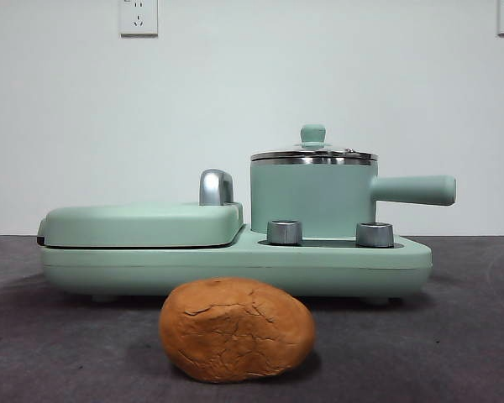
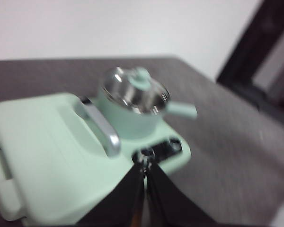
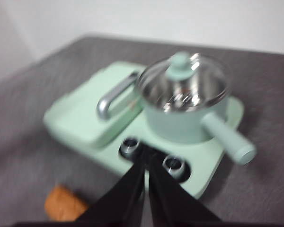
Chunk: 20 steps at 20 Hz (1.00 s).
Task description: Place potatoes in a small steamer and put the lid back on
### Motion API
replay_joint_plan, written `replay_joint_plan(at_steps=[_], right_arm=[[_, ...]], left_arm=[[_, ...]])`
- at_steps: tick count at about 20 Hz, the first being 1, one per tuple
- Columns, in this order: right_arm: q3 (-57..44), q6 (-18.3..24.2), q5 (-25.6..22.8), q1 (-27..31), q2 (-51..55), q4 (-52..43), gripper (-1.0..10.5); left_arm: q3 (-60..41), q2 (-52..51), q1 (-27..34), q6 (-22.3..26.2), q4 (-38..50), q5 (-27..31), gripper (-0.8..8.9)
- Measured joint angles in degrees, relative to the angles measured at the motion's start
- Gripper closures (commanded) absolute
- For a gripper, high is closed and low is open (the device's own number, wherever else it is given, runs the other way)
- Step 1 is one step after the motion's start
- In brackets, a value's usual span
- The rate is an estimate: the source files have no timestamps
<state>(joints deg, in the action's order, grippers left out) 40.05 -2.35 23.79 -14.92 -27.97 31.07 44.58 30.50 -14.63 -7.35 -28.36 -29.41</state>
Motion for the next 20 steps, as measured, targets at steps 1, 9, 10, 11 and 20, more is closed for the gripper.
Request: replay_joint_plan(at_steps=[1, 9, 10, 11, 20], right_arm=[[0.00, 1.66, -0.02, -0.98, -0.24, 1.07, 9.4], [0.04, 15.69, -4.52, -9.14, -0.94, 8.33, 7.7], [0.04, 16.52, -4.55, -9.70, -0.94, 8.57, 7.2], [0.04, 17.20, -4.57, -10.14, -0.94, 8.61, 6.8], [0.09, 16.83, -5.86, -10.51, -0.94, 8.57, 6.7]], left_arm=[[0.07, 0.57, -1.31, 2.14, -0.76, -0.02, 8.07], [0.07, 3.72, -11.45, 22.47, -5.81, -0.09, 5.93], [0.07, 3.74, -11.98, 23.30, -5.46, -0.09, 5.34], [0.07, 3.82, -12.41, 23.76, -5.09, -0.09, 5.00], [0.07, 3.82, -13.20, 24.09, -3.85, -0.04, 5.07]])
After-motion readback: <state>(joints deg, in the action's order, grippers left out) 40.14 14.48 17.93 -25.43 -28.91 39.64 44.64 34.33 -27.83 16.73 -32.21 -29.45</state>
